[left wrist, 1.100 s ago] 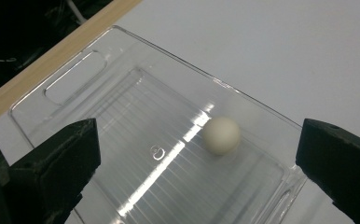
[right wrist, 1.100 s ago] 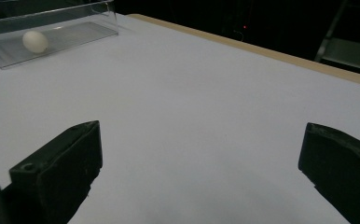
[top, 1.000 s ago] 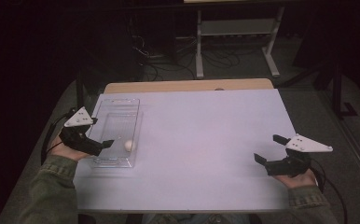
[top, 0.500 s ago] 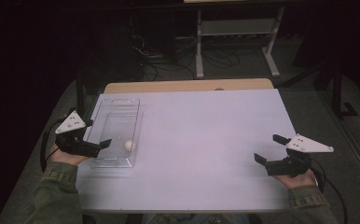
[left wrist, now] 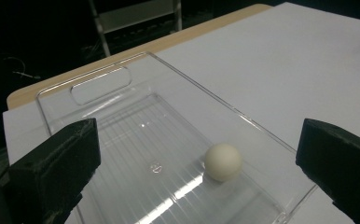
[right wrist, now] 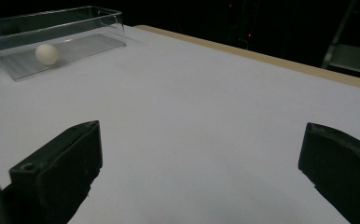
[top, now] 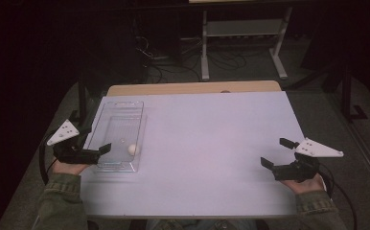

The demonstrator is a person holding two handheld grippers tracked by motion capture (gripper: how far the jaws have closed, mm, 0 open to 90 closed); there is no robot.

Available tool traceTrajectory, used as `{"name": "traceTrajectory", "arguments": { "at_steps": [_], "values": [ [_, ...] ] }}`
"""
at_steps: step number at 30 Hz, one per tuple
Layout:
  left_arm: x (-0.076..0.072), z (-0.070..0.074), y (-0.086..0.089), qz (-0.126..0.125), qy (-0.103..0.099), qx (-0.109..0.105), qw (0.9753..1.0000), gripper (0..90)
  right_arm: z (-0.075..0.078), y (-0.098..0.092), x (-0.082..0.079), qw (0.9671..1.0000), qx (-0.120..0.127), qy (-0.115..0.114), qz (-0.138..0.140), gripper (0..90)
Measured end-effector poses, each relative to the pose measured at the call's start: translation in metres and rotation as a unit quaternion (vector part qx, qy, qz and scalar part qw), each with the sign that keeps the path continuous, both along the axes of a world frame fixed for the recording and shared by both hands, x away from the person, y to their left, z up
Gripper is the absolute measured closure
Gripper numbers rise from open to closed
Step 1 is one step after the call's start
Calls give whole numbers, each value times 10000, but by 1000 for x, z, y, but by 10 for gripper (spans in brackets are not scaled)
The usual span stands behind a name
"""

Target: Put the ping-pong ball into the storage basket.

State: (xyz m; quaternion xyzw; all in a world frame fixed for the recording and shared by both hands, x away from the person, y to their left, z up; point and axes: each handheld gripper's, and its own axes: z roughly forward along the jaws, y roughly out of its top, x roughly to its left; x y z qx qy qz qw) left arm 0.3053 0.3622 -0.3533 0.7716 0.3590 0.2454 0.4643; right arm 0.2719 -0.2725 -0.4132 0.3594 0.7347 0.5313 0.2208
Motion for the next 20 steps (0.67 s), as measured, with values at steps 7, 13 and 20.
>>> {"name": "traceTrajectory", "arguments": {
  "at_steps": [7, 13, 20],
  "values": [
    [-8, -8, 9, 209, -194, -239, 9993, 0, 1, -1, 0, 10000, 50, -55, -20, 0],
    [-14, -14, 11, 393, -323, -394, 9979, 0, 1, -2, 0, 9998, 145, -97, -35, 0],
    [-18, -17, 8, 402, -356, -429, 9976, 0, 2, -3, -1, 9996, 243, -118, -55, 0]
  ]
}}
